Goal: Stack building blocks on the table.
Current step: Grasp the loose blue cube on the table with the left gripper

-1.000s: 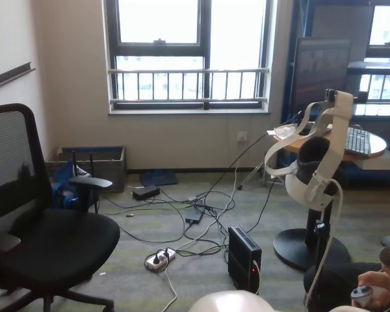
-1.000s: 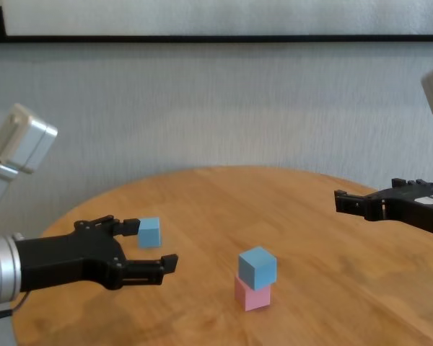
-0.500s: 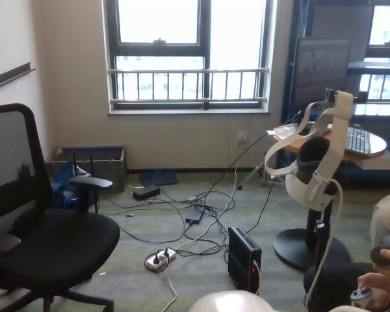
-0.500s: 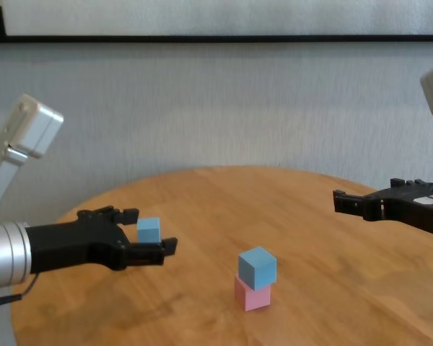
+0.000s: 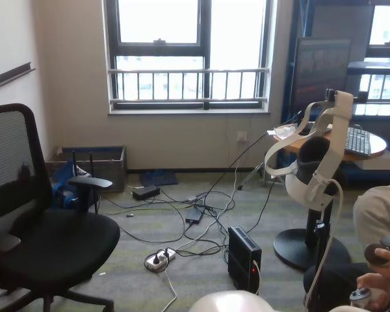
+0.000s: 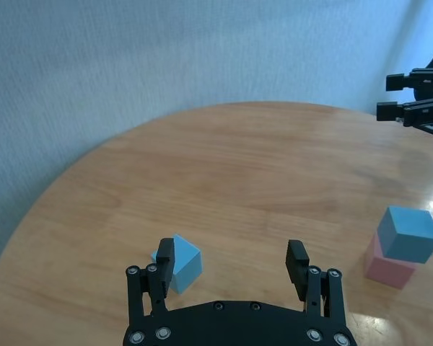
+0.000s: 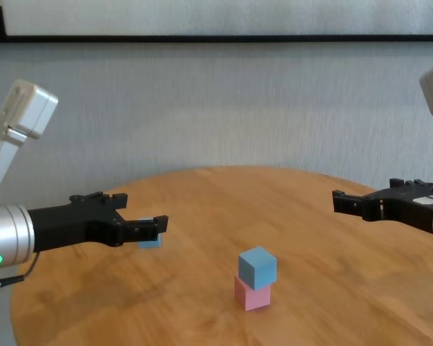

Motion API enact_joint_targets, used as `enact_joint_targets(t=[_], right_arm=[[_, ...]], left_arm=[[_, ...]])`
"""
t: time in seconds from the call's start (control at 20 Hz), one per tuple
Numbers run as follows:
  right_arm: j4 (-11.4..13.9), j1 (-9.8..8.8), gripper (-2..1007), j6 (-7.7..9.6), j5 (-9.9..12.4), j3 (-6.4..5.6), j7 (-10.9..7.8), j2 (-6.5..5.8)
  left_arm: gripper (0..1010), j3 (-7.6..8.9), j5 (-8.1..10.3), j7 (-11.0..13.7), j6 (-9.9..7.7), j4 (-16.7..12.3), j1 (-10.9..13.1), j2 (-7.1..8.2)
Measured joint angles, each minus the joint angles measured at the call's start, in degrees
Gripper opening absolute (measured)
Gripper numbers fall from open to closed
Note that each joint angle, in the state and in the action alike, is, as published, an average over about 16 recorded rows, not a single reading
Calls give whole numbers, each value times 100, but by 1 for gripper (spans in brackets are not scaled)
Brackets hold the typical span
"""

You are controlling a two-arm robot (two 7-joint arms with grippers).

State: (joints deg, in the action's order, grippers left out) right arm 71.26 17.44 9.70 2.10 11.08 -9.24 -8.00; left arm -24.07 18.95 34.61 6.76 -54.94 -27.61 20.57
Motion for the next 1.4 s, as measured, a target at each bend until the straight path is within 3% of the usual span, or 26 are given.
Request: enact_joint_targets(t=[0.6,1.4], right_arm=[[5,-4,1005,1,3,4,0,3],[9,-6,1005,1,4,4,0,4]], left_arm=[[1000,140,19,-179,-176,486,-171,-236],[1000,392,42,-254,-35,1208,-444,-494]])
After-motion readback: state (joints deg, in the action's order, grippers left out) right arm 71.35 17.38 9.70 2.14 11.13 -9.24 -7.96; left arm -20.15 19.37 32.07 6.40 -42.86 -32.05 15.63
